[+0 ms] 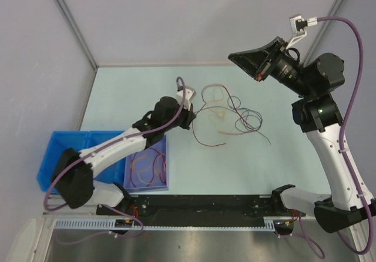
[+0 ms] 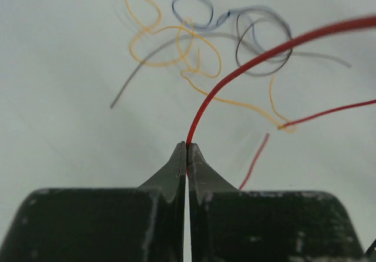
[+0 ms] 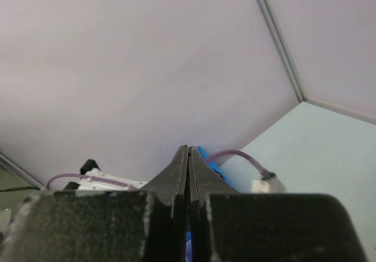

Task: Untangle the cables

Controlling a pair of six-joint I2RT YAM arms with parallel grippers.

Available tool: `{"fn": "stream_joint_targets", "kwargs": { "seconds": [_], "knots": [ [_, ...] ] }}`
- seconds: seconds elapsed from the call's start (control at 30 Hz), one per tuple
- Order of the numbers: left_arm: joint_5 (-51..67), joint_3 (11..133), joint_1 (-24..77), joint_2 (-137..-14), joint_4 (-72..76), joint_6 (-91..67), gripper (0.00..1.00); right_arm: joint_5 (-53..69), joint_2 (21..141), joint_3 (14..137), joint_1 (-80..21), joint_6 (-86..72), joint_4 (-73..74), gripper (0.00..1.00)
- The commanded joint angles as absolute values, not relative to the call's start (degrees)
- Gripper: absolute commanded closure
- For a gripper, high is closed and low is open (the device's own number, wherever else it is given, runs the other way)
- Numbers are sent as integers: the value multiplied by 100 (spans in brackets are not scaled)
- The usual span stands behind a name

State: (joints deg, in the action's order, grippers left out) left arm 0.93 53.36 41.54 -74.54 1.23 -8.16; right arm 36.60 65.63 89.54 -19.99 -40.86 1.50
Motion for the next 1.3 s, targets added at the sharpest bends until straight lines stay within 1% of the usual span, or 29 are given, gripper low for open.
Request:
{"fn": "stream_joint_targets", "kwargs": {
  "seconds": [0.0, 0.07, 0.13, 0.2, 0.23, 0.3, 0.33, 0.37, 0.4, 0.43, 0.47, 0.5, 0.53, 0.6, 0.67, 0.83, 1.03, 1.27],
  "knots": [
    [507, 5361, 4140, -8294, 834, -1185, 100, 4454, 6723, 9176, -1916, -5305, -859, 100],
    [615, 5501, 4166, -8568, 1106, -1309, 100, 4570, 6898, 9228, -1916, -5597, -1289, 100],
    [685, 5747, 4192, -9008, 1003, -1362, 100, 4676, 6978, 9290, -1907, -5766, -1423, 100],
    [651, 6011, 4245, -9262, 853, -1354, 100, 4641, 6987, 9290, -1916, -5591, -1135, 100],
    [607, 6073, 4254, -9307, 809, -1354, 100, 4588, 6953, 9273, -1907, -5242, -925, 100],
    [510, 6144, 4245, -9334, 686, -1319, 100, 4264, 6786, 9220, -1864, -4766, -91, 100],
    [397, 6117, 4245, -9290, 668, -1310, 99, 4028, 6716, 9211, -1855, -4189, 391, 100],
    [326, 6065, 4254, -9255, 642, -1301, 100, 3303, 6645, 9194, -1854, -3862, 1353, 100],
    [282, 6030, 4254, -9220, 598, -1266, 100, 2870, 6497, 9159, -1854, -3632, 1797, 99],
    [194, 5994, 4254, -9159, 580, -1240, 100, 2404, 6452, 9071, -1785, -3491, 2228, 84],
    [150, 5925, 4254, -9123, 563, -1213, 100, 1538, 6416, 9001, -1723, -3350, 2998, 70],
    [115, 5889, 4254, -9097, 545, -1178, 100, 1181, 6373, 8887, -1644, -3366, 3310, 53],
    [27, 5836, 4254, -9053, 510, -1169, 100, 717, 6329, 8599, -1435, -3505, 3801, 25],
    [18, 5775, 4254, -9018, 431, -1151, 100, 624, 6319, 8272, -1161, -3664, 4112, 16],
    [18, 5573, 4254, -8895, 474, -1204, 100, 782, 6363, 7841, -827, -3796, 4271, 14],
    [-281, 5238, 4385, -8464, 677, -1187, 100, 1054, 6801, 7243, -738, -4104, 4140, 12],
    [-554, 5422, 4658, -8113, 405, -941, 100, 1396, 7154, 6549, -668, -4719, 3395, 11],
    [-685, 5405, 4851, -7840, 290, -914, 99, 1845, 7496, 5564, -326, -5589, 2260, 10]
  ]
}}
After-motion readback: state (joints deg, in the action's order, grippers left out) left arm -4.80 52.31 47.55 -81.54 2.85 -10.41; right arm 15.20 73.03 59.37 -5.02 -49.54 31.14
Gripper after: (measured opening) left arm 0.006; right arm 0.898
